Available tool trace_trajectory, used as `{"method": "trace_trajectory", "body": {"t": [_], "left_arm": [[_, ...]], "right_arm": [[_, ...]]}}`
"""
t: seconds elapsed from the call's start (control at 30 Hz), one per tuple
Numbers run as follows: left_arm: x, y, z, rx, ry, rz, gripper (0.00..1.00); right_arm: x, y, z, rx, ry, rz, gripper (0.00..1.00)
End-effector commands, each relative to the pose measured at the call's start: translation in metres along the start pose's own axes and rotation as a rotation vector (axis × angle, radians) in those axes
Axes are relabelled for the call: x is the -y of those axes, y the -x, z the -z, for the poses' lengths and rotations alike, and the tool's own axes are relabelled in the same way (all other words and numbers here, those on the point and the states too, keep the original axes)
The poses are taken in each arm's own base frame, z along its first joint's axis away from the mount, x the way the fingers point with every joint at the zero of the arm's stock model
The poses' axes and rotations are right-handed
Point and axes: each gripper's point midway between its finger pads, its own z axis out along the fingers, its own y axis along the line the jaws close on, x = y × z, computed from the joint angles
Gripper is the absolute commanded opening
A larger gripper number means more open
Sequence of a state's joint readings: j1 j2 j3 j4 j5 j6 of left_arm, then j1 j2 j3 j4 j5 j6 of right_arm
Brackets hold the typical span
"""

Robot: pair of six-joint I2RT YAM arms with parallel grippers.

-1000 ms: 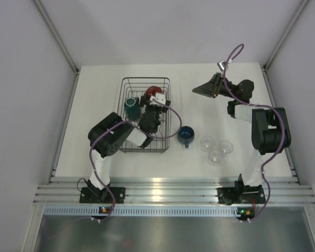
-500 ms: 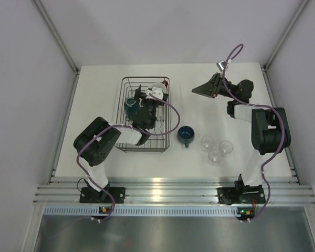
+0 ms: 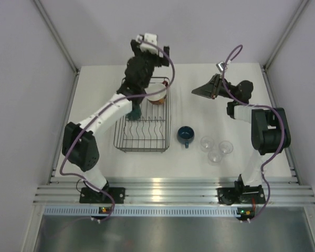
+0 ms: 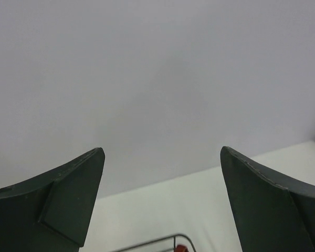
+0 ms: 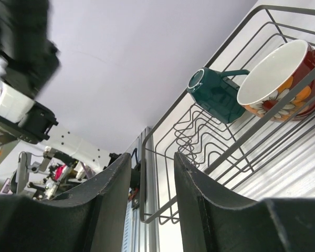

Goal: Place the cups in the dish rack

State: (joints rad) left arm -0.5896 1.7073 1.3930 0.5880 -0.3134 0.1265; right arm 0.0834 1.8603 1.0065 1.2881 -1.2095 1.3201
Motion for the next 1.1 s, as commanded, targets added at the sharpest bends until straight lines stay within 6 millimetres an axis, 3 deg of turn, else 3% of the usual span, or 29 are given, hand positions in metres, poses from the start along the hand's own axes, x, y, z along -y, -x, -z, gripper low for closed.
{"method": "trace_trajectory", "body": {"t": [0.0,0.03,0.07,0.1,0.13,0.17,0.2,0.23,0.3,0.47,0.53,0.63,1.07], "left_arm": [[0.009,0.039,-0.006,-0.195,-0.201,0.043,0.97],[0.015,0.008,-0.001,-0.340,-0.239,-0.006,0.97],[0.015,0.002,0.000,-0.400,-0.257,-0.023,0.98],[0.020,0.041,-0.009,-0.351,-0.310,-0.010,0.98],[0.024,-0.010,0.000,-0.537,-0.344,-0.024,0.98],[0.017,-0.021,-0.003,-0.581,-0.367,-0.024,0.98],[0.017,0.002,-0.009,-0.536,-0.418,-0.020,0.98],[0.016,-0.039,-0.005,-0.651,-0.442,-0.040,0.98],[0.009,-0.050,-0.006,-0.676,-0.465,-0.053,0.98],[0.009,-0.117,0.007,-0.821,-0.527,-0.057,0.98],[0.004,-0.145,0.019,-0.902,-0.513,-0.028,0.97],[0.002,-0.172,0.033,-0.977,-0.497,-0.016,0.98],[-0.017,-0.210,0.039,-1.024,-0.383,-0.059,0.99]], "right_arm": [[-0.043,0.000,-0.002,0.023,0.154,0.402,0.39],[-0.043,0.000,-0.001,0.023,0.154,0.393,0.39],[-0.043,0.000,-0.001,0.024,0.152,0.383,0.39],[-0.043,0.000,-0.001,0.023,0.153,0.379,0.39],[-0.043,-0.001,-0.001,0.025,0.152,0.373,0.39],[-0.044,-0.002,-0.001,0.021,0.152,0.364,0.39],[-0.044,-0.003,-0.001,0.021,0.152,0.363,0.39],[-0.044,-0.004,0.000,0.020,0.150,0.359,0.39],[-0.047,-0.005,0.000,0.015,0.152,0.349,0.38],[-0.054,-0.008,0.003,0.016,0.138,0.336,0.38],[-0.048,-0.009,0.003,0.014,0.110,0.328,0.38],[-0.049,-0.007,0.003,0.015,0.075,0.344,0.38],[-0.041,-0.012,0.004,0.011,0.050,0.352,0.38]]}}
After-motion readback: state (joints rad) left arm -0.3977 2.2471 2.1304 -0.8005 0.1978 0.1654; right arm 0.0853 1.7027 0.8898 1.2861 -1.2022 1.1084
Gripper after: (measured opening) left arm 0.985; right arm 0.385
